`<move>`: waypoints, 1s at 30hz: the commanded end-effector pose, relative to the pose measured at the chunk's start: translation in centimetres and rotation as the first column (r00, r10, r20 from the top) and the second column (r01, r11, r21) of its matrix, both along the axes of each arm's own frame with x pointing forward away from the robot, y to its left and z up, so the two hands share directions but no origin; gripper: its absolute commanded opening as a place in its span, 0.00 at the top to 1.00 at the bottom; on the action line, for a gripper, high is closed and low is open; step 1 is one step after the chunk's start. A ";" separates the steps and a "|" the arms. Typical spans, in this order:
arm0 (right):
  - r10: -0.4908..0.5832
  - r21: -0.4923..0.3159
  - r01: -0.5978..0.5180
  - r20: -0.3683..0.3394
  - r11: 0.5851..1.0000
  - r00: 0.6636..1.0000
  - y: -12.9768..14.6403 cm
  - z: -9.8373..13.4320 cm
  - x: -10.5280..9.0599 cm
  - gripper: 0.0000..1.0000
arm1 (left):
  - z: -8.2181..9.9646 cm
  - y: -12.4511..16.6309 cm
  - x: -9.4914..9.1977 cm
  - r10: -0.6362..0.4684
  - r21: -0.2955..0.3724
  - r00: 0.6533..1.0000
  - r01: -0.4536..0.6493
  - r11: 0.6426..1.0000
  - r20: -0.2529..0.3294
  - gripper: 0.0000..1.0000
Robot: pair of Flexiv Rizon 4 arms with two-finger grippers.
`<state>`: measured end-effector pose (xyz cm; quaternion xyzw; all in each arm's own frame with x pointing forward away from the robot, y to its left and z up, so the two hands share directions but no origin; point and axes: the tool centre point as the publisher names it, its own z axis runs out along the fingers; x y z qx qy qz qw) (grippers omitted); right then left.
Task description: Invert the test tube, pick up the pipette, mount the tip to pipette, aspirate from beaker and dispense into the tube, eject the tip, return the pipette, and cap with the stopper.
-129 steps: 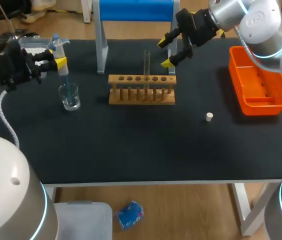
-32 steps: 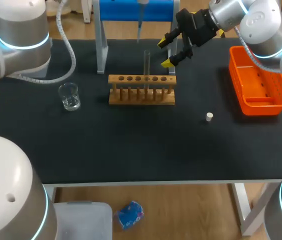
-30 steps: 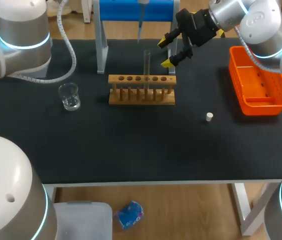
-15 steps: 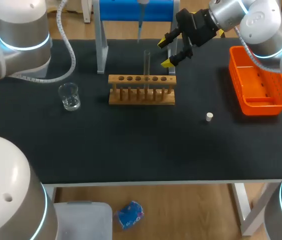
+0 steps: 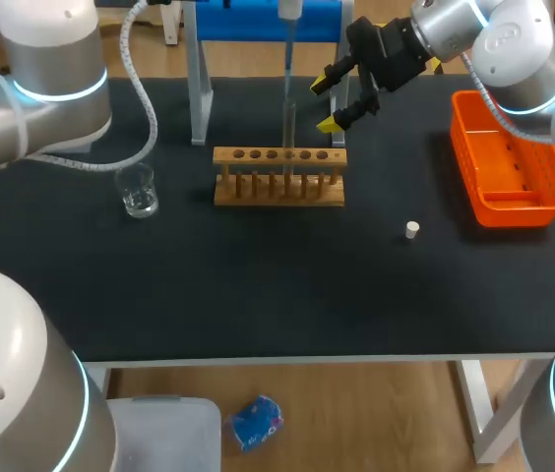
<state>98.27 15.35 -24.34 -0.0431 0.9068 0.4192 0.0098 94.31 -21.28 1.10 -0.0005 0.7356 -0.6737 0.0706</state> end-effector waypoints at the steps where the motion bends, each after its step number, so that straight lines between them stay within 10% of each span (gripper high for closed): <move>1: 0.001 -0.002 -0.001 -0.001 1.000 1.000 -0.1 0.1 0.0 0.00 | -0.4 -1.1 1.7 -0.039 -0.013 0.999 0.039 0.999 -0.011 1.00; 30: 0.001 -0.002 -0.001 -0.001 1.000 1.000 -0.1 0.1 0.0 0.00 | -3.2 -0.7 4.6 -0.026 0.004 0.999 0.026 1.000 -0.043 1.00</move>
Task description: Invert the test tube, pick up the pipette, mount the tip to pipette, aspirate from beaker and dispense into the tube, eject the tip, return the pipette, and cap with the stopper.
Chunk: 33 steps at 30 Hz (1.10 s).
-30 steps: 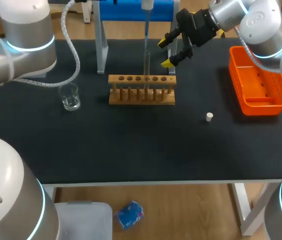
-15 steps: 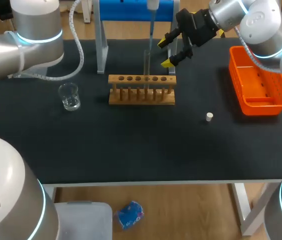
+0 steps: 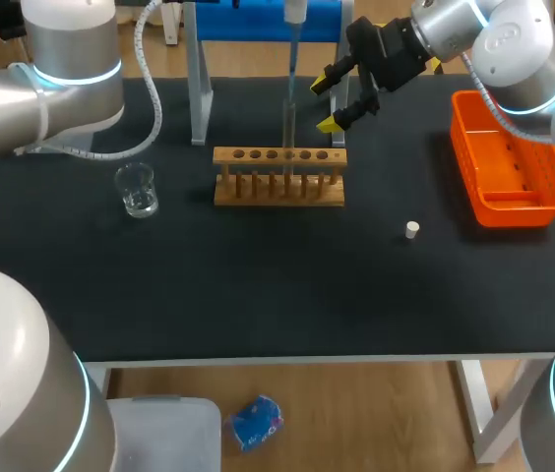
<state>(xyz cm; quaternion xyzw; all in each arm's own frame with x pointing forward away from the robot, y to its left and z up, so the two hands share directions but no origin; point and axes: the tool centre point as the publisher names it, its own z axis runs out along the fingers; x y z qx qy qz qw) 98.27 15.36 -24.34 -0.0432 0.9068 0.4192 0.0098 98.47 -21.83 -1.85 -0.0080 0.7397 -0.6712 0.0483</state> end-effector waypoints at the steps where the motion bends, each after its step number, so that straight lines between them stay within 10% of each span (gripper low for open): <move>1: 0.001 -0.002 -0.001 -0.001 1.000 1.000 -0.1 0.1 0.0 0.00 | -0.3 -0.1 0.5 -0.009 -0.004 1.000 0.009 1.000 0.000 1.00; 33: 0.001 -0.002 -0.001 -0.001 1.000 1.000 -0.1 0.1 0.0 0.00 | -1.9 0.0 0.0 -0.005 0.012 0.999 0.005 1.000 -0.039 1.00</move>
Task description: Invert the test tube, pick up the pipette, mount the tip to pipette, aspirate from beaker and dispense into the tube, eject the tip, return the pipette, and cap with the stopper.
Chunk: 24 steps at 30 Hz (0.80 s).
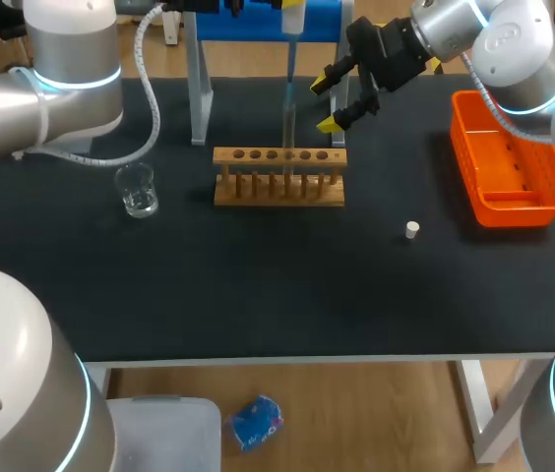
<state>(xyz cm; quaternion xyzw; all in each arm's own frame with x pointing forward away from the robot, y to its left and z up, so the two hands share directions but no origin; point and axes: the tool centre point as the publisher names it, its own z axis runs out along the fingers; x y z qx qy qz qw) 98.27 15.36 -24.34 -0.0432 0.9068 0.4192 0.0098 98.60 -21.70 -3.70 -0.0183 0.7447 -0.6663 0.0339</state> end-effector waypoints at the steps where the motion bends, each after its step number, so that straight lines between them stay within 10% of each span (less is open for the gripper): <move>1: 0.001 -0.002 -0.001 -0.001 1.000 1.000 -0.1 0.1 0.0 0.00 | -0.1 -0.1 -0.1 -0.002 -0.002 1.000 0.002 1.000 -0.004 1.00; 24: 0.001 -0.002 -0.001 -0.001 1.000 1.000 -0.1 0.1 0.0 0.00 | -0.2 -1.0 0.4 -0.019 -0.020 1.000 0.019 1.000 0.009 1.00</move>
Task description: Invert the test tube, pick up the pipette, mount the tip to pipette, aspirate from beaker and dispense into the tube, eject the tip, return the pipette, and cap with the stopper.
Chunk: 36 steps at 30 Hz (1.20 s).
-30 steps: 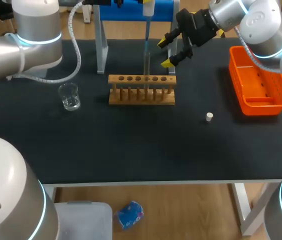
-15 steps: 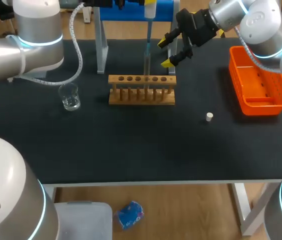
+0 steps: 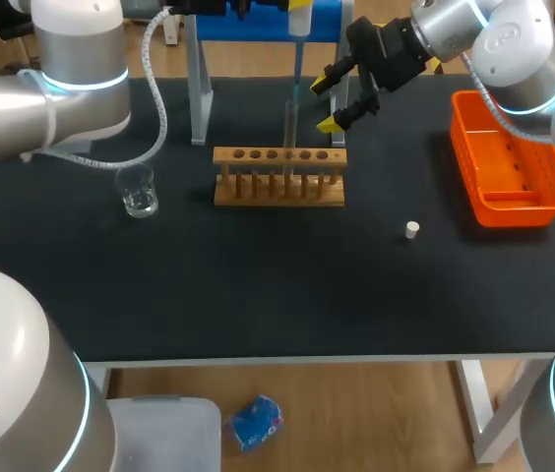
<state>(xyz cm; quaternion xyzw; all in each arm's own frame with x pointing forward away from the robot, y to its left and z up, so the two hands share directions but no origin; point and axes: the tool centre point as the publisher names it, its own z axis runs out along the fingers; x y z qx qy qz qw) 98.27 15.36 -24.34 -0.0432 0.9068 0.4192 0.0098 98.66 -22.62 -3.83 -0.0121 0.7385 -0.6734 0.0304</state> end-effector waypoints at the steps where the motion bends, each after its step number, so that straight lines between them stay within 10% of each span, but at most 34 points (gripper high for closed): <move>1: 0.001 -0.002 -0.001 -0.001 1.000 1.000 -0.1 0.1 0.0 0.00 | -0.1 -0.2 0.4 -0.003 -0.004 1.000 0.003 1.000 0.007 1.00; 36: 0.001 -0.002 -0.001 -0.001 1.000 1.000 -0.1 0.1 0.0 0.00 | -0.5 1.4 1.2 0.063 -0.001 0.998 -0.063 0.998 0.022 1.00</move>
